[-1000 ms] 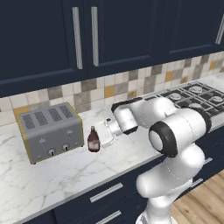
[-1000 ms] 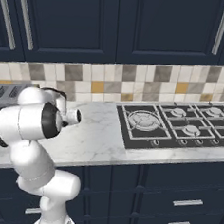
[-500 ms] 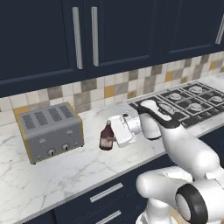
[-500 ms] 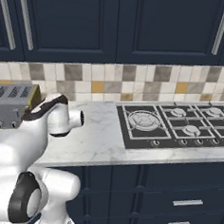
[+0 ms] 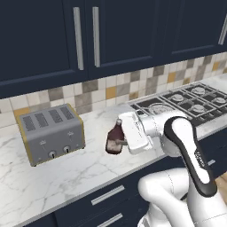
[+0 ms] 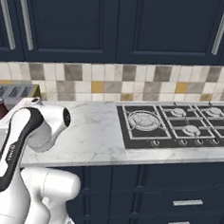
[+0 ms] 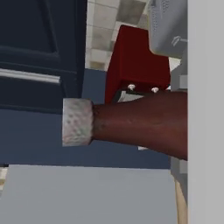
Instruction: Place the ketchup and ketchup from the counter to the top shelf of the fridge. If the existing items in the fridge are on the top shelf, move them to other shelves.
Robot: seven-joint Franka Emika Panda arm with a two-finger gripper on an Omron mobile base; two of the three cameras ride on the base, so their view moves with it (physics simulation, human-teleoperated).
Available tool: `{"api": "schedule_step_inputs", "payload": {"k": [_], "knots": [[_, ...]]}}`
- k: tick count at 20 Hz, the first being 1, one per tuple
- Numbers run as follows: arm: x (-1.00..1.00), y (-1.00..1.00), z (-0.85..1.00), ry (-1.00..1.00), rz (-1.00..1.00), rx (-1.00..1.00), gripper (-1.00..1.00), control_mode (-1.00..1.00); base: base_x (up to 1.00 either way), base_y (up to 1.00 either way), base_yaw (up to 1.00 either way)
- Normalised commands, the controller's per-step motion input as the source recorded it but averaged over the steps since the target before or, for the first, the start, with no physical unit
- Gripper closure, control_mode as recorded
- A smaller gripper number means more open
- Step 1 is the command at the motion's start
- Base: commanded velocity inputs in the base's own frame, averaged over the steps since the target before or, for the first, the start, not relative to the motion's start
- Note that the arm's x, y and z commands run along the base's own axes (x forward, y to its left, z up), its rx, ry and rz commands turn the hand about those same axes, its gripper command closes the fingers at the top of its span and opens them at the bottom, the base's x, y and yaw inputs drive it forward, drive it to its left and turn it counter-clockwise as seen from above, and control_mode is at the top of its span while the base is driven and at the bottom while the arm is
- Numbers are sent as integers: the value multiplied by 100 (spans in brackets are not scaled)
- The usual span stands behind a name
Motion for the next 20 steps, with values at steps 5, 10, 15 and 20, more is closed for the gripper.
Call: {"api": "schedule_step_inputs", "payload": {"k": [5, 10, 15, 20], "knots": [[-100, -10, 100, -3, 0, -1, 100, -100, 0, 0, 0], [-100, -20, 75, 0, 0, -2, 100, -100, 0, 0, 0], [-60, -14, 2, -6, 0, 0, 100, 100, -40, -10, 3], [0, 0, 0, 0, 0, 0, 100, 100, -100, -13, 59]]}}
